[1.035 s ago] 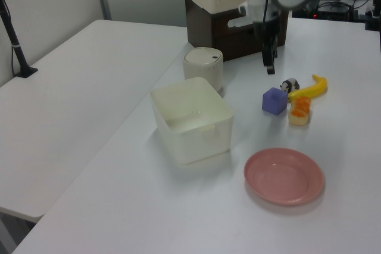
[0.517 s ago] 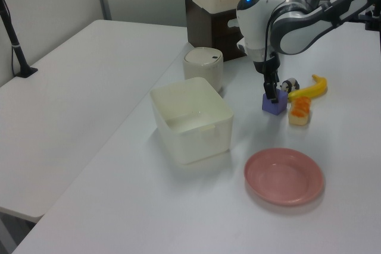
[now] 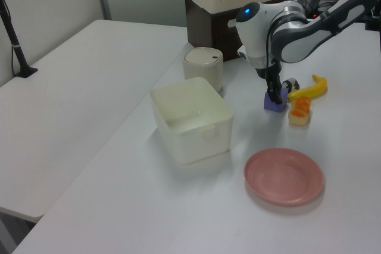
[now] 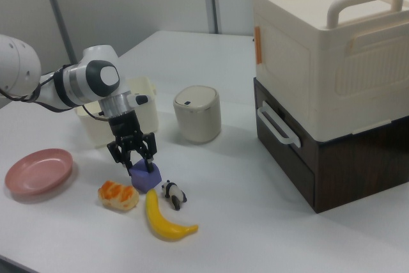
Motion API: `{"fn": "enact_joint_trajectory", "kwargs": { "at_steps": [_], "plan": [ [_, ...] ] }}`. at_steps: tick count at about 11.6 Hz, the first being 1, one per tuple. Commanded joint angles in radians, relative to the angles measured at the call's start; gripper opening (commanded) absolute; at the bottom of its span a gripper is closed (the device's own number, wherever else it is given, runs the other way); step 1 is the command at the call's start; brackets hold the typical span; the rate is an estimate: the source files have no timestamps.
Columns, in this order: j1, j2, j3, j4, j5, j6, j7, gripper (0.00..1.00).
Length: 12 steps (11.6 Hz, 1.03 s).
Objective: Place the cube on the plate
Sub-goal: 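Close the gripper on the purple cube and lift it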
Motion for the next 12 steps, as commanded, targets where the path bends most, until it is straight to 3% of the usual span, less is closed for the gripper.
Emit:
{"fn": "enact_joint_trajectory", "kwargs": {
  "at_steps": [1, 2, 6, 10, 12],
  "plan": [
    [0.007, -0.009, -0.004, -0.034, -0.017, 0.013, -0.007, 0.3],
    [0.008, -0.009, -0.004, -0.034, -0.017, 0.015, 0.011, 0.12],
    [0.008, -0.057, 0.057, -0.007, -0.011, -0.028, 0.064, 0.07],
    [0.007, -0.097, 0.185, 0.024, -0.004, -0.129, 0.102, 0.07],
    [0.004, -0.095, 0.203, 0.024, -0.004, -0.129, 0.12, 0.0]
  ]
}}
